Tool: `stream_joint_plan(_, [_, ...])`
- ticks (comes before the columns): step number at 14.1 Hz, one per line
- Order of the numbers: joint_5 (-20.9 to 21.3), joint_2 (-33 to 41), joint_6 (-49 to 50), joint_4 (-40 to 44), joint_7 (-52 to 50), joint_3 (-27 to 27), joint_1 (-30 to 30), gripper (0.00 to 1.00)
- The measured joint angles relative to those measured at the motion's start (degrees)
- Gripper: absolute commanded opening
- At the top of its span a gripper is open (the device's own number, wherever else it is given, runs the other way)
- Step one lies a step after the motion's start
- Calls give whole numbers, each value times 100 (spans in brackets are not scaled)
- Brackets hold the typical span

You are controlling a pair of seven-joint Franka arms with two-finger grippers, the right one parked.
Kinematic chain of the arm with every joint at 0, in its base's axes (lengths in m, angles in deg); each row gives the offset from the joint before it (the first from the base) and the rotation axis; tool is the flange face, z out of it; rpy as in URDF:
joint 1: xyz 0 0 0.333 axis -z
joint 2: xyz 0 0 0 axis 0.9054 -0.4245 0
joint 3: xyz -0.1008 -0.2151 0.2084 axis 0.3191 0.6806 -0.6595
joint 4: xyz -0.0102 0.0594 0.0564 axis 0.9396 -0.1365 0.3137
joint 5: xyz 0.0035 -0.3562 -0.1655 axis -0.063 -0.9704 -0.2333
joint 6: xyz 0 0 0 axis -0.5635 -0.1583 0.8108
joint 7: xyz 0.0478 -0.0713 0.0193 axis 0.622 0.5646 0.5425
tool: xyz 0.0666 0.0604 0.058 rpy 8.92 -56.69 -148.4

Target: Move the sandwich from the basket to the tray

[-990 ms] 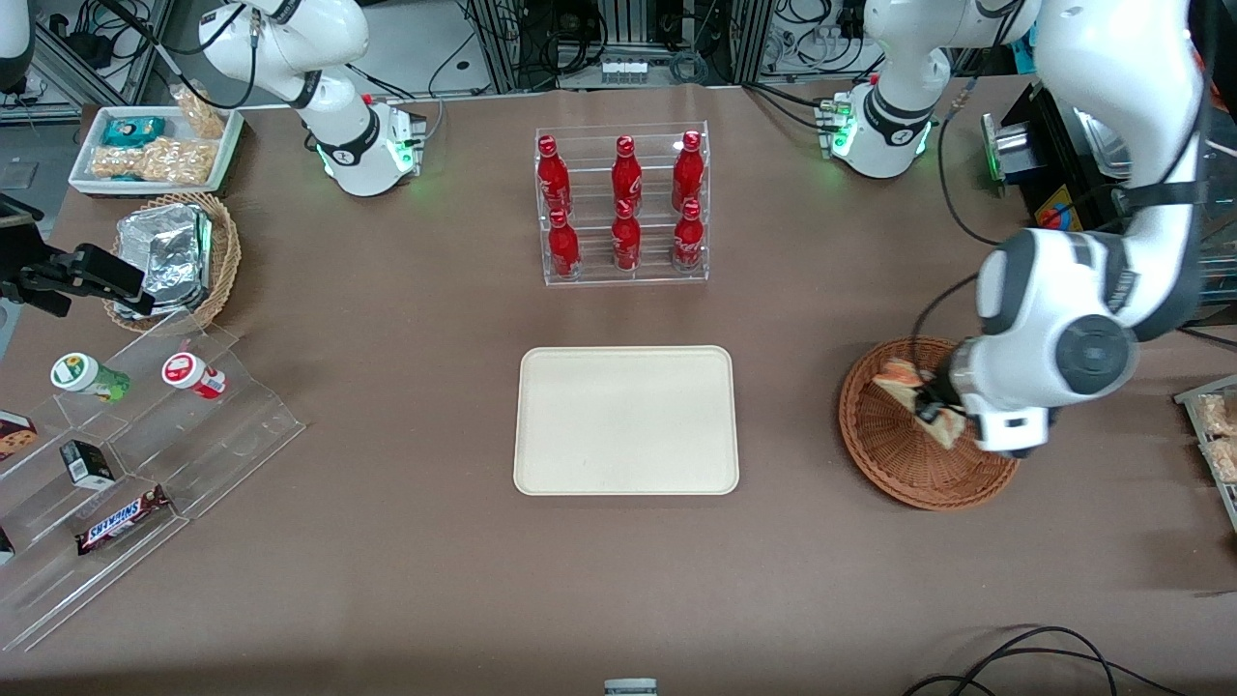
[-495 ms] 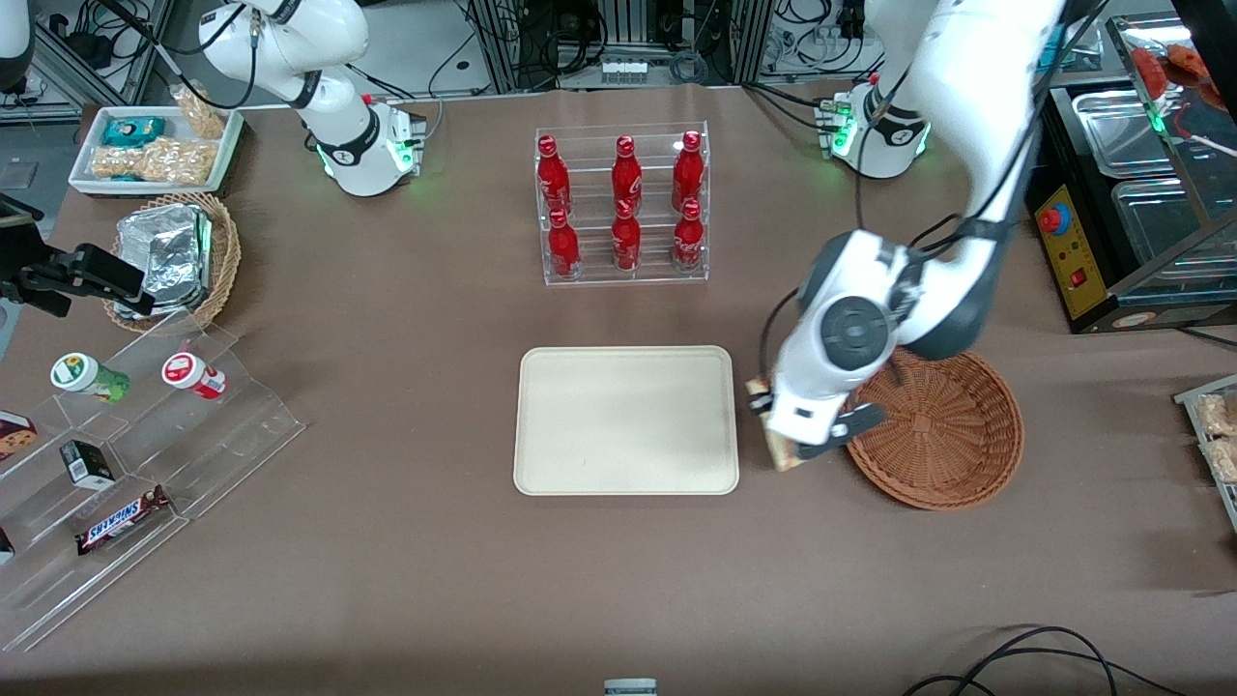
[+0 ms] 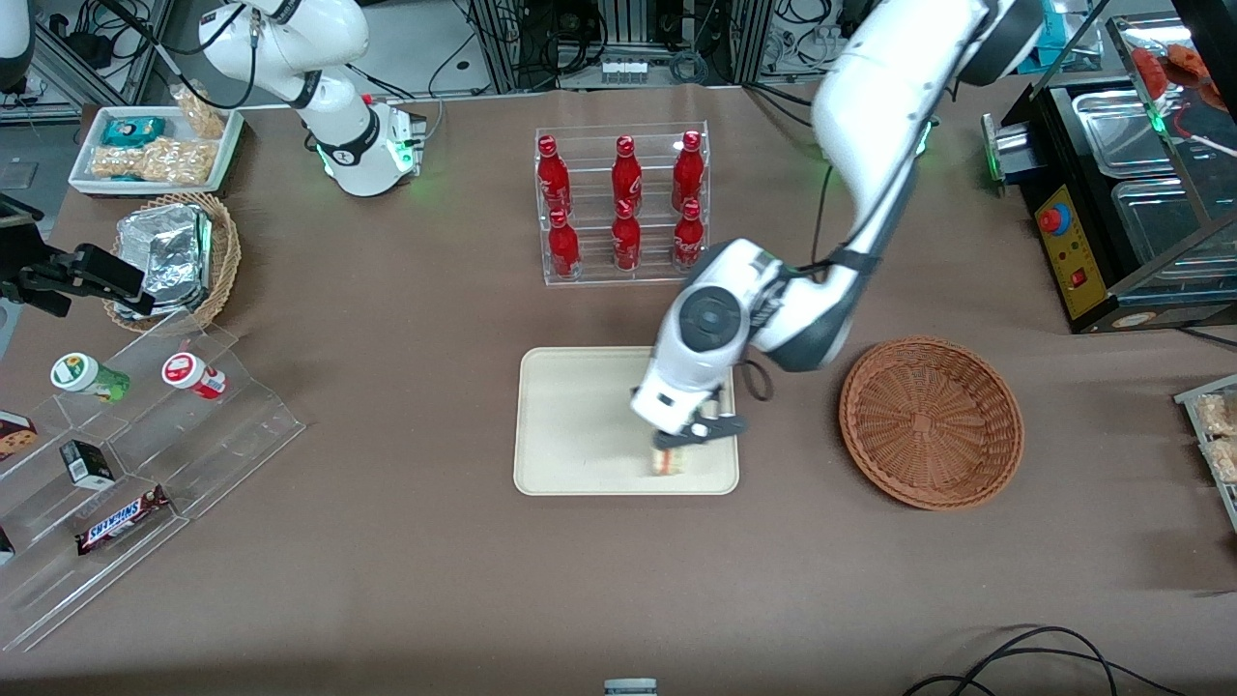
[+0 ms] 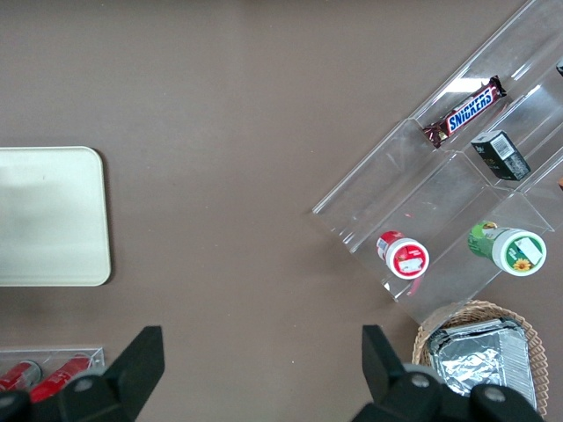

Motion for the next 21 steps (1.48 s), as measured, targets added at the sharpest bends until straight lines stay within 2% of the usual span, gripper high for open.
stream_joint_plan(2, [0, -254, -204, 107, -29, -1, 227, 10])
stream_joint_plan(3, [0, -373, -234, 185, -44, -2, 292, 16])
stream_joint_plan(4, [0, -473, -250, 264, -46, -2, 317, 48])
stream_joint_plan(5, [0, -545, -254, 335, -46, -7, 318, 99])
stream_joint_plan(9, [0, -554, -209, 500, -156, -43, 309, 100])
stream_joint_plan(11, [2, -366, 178, 607, -219, -50, 305, 100])
stream_joint_plan(17, [45, 1180, 1841, 480, -252, -281, 19, 100])
stream_joint_plan(21, [49, 1558, 2326, 69, -197, -337, -641, 100])
